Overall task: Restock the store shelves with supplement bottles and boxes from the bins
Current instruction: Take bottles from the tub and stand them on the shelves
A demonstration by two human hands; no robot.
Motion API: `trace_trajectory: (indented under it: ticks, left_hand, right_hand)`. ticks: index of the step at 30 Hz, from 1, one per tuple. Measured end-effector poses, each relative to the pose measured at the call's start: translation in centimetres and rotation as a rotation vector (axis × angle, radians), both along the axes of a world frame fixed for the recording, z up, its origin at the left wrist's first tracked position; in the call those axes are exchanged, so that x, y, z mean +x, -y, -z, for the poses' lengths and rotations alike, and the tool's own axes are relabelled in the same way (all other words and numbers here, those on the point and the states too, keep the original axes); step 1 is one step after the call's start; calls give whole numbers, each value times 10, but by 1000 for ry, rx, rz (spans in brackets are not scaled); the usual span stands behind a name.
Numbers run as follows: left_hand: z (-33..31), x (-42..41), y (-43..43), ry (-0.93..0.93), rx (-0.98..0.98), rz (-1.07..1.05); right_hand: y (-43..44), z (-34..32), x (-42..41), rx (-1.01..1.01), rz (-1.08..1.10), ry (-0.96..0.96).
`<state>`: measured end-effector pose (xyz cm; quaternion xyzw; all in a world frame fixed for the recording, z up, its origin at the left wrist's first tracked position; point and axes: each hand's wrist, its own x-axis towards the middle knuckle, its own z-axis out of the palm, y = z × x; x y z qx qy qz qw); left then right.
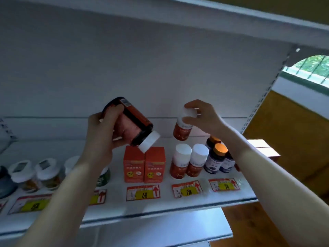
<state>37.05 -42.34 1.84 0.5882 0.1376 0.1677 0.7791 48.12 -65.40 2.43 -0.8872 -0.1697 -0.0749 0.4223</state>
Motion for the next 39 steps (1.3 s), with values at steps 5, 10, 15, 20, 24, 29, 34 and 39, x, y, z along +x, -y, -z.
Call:
trace_trajectory:
  ticks: [5, 10, 15, 20, 24, 29, 34, 39]
  left_hand:
    - [4, -20, 17, -39, -138, -102]
    - [6, -33, 28, -47, -251, -184]
    - [6, -44, 31, -8, -250, -210]
    - [8, -48, 34, -13, -242, -235]
    - [9, -48, 39, -38, -262, -242]
    - [5, -48, 47, -34, -351, -183]
    - [2, -46, 52, -70, -501, -136]
    - [3, -41, 54, -33, -610, -61]
  right_hand:
    - [5, 9, 20, -308, -184, -90]
    - [5, 15, 18, -427, -304, -90]
    - [4, 24, 21, -448, -373, -139]
    - [7, 35, 25, -432, -383, -185]
    - [8, 43, 28, -397, -374, -192]
    - [11, 49, 28, -302, -366, -226]
    - [11, 42, 19, -312, -349, -183]
    - [-9, -1, -18, 176, -298, -170]
